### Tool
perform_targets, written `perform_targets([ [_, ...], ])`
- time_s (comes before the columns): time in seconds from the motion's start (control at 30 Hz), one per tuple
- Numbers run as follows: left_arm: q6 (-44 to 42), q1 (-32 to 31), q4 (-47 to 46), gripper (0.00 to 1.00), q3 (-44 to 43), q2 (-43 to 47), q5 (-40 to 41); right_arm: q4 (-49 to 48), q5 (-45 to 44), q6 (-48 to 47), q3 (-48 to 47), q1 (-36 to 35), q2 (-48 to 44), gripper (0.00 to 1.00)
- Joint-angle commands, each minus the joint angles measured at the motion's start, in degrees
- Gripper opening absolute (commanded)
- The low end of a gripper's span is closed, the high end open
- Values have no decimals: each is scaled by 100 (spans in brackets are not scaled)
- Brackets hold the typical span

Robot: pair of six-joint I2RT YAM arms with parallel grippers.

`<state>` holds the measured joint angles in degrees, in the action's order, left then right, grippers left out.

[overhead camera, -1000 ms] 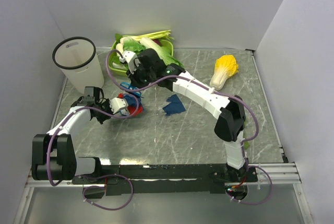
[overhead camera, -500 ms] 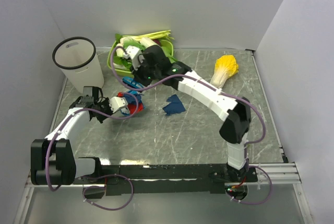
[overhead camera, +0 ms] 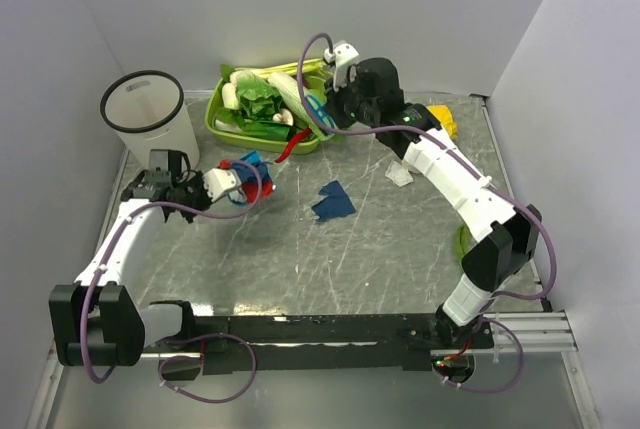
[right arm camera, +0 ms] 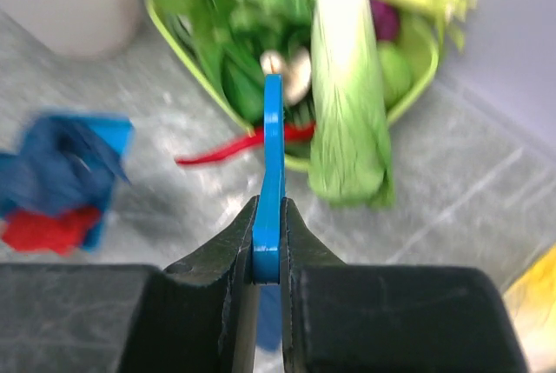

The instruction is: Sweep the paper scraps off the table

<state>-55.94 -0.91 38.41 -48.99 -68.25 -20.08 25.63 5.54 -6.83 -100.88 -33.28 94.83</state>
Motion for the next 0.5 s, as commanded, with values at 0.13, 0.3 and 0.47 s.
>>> perform_targets([
  [0.13, 479, -15, 561, 1, -980, 207, -295, -32, -273, 261, 595, 269, -368, 0],
  [0.3, 663, -15, 711, 1, -1340, 128, -190, -5, -273, 410, 754, 357, -430, 0],
  [0.47, 1006, -15, 834, 1, -1727, 22, -137, 48, -220, 490, 710, 366, -342, 0],
])
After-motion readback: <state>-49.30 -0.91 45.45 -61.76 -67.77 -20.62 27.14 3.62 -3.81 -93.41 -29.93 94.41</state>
